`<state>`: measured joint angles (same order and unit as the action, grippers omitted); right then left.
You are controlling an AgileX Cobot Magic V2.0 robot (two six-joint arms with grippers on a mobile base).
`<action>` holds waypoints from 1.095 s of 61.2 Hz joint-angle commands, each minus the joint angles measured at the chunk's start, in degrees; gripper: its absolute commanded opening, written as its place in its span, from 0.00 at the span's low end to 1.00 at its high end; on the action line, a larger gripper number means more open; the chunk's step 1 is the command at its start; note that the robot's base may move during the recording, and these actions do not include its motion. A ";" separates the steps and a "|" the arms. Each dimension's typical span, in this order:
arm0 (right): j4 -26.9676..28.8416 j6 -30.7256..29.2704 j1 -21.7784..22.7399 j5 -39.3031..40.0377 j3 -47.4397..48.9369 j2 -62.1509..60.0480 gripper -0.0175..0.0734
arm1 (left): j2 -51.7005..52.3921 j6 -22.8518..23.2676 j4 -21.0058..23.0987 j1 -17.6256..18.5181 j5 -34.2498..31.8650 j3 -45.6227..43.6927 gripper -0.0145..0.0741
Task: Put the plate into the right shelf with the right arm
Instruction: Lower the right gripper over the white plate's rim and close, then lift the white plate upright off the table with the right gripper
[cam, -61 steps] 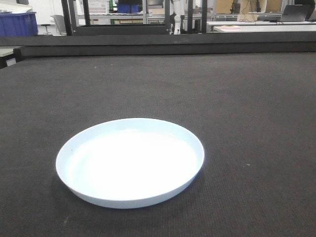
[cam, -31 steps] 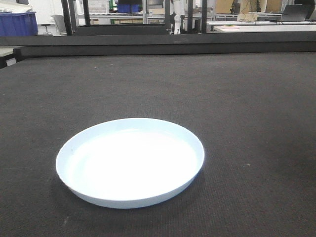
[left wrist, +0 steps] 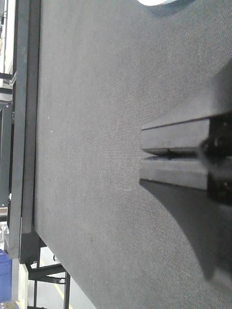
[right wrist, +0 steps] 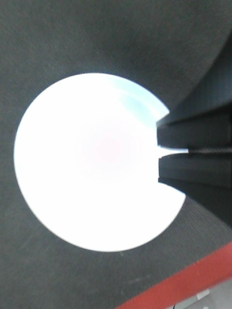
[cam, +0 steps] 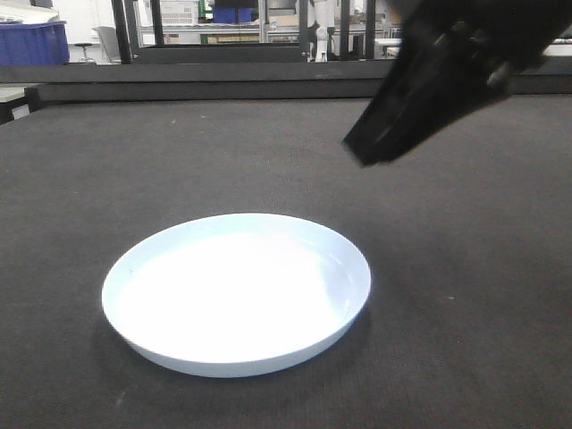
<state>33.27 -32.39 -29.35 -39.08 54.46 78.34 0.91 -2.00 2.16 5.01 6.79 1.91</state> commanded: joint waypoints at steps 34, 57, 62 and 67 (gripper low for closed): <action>-0.96 -0.69 -0.45 11.36 6.04 16.68 0.83 | 0.29 0.19 0.23 0.30 -4.90 0.46 0.11; -1.01 -0.69 -0.27 12.52 6.04 18.68 0.52 | 0.29 0.19 0.23 0.30 -4.90 0.46 0.11; -1.07 -0.69 -0.27 12.05 6.04 19.13 0.41 | 0.29 0.19 0.23 0.30 -4.90 0.46 0.11; -1.12 -0.69 -0.27 11.78 6.04 19.30 0.33 | 0.29 0.19 0.23 0.30 -4.90 0.46 0.11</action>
<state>31.58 -32.54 -29.83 -27.84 58.85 99.46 0.91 -2.00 2.16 5.01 6.79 1.91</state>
